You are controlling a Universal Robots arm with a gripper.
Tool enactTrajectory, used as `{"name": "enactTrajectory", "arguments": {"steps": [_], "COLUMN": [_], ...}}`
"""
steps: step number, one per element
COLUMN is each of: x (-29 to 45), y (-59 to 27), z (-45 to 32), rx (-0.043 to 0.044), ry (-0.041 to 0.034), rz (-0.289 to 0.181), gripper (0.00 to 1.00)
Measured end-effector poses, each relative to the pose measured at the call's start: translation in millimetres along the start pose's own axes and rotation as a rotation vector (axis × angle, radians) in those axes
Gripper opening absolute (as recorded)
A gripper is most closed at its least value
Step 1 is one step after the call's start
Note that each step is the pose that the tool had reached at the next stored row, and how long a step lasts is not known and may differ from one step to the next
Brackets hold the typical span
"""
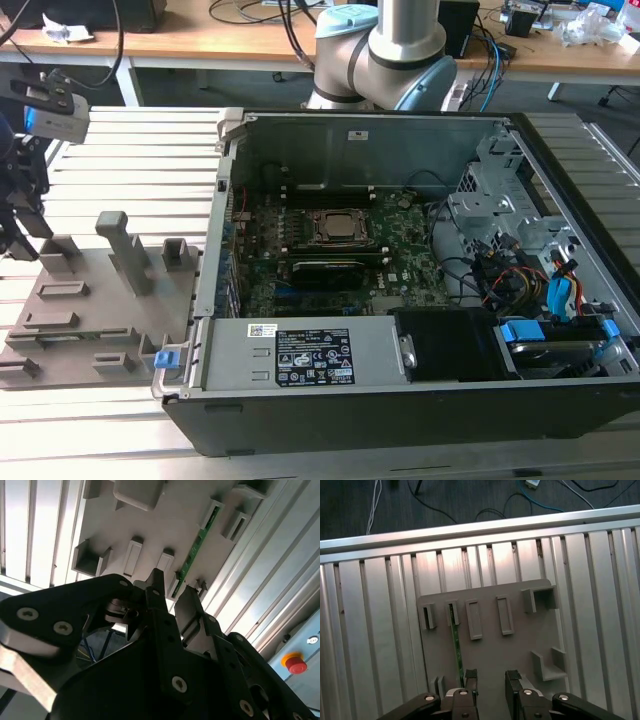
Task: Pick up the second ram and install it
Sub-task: 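Pick up the second ram and move it above second insertion slot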
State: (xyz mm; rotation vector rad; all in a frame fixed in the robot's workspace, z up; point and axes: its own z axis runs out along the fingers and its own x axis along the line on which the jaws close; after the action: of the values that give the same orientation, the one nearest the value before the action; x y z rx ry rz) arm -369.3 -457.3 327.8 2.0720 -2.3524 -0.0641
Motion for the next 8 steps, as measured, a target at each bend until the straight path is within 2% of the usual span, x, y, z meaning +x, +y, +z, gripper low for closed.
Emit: {"name": "enactTrajectory", "arguments": {"steps": [8], "x": [0.2], "y": [-0.3], "z": [8.0], "rx": [0.0001], "ry": [0.0], "rz": [0.0], "gripper": [0.36]}}
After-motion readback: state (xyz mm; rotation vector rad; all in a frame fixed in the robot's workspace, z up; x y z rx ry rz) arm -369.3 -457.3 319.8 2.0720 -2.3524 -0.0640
